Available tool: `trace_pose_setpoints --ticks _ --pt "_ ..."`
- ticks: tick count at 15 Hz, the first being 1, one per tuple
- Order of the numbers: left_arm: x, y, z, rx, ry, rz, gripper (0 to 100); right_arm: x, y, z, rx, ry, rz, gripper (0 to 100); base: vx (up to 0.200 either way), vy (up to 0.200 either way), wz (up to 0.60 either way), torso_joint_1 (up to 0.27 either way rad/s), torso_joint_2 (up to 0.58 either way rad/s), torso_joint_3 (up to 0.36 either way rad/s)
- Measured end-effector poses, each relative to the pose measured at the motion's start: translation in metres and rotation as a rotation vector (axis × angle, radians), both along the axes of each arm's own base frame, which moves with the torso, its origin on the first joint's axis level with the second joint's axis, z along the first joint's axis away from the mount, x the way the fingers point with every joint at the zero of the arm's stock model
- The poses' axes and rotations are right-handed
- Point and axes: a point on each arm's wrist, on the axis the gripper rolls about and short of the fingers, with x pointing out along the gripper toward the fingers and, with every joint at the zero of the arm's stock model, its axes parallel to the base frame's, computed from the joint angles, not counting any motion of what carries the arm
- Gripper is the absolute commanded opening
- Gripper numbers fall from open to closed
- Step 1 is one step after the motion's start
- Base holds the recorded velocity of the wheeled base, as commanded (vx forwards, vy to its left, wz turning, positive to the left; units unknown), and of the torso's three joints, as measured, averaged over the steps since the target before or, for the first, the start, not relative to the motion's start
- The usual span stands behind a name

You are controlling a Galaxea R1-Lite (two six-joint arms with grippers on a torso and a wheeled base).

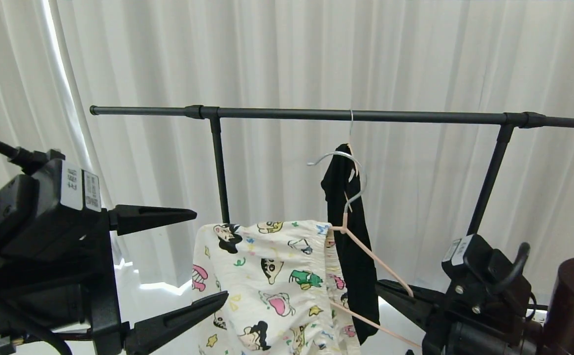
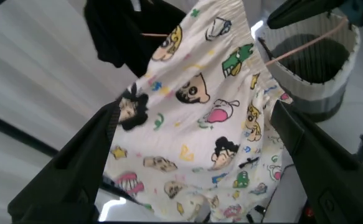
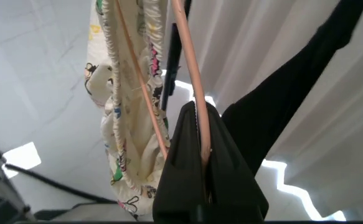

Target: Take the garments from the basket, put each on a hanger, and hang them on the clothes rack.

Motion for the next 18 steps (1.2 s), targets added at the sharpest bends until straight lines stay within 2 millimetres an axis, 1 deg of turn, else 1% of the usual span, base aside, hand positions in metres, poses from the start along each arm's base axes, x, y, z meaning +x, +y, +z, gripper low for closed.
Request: trace_pose_setpoints --ticks 3,7,11,18 --pt "-0.001 -0.004 -0.003 0.008 0.010 -0.024 100 -0.009 -0.013 -0.012 -0.027 -0.043 0.030 0 0.000 0.000 0.00 0.000 0.00 0.000" --pt "-0.007 -0.019 -0.013 0.033 0.046 -0.125 100 -0.016 -0.021 -0.019 -0.076 -0.068 0.067 0 0.000 0.000 0.00 0.000 0.00 0.000" --pt "-0.003 -0.027 -0.014 0.040 0.067 -0.142 100 -0.021 -0.029 -0.022 -0.094 -0.084 0.074 0 0.000 0.000 0.00 0.000 0.00 0.000" --pt "0.001 -0.033 -0.025 0.057 0.120 -0.193 100 -0.036 -0.034 -0.021 -0.130 -0.163 0.152 0 0.000 0.000 0.00 0.000 0.00 0.000"
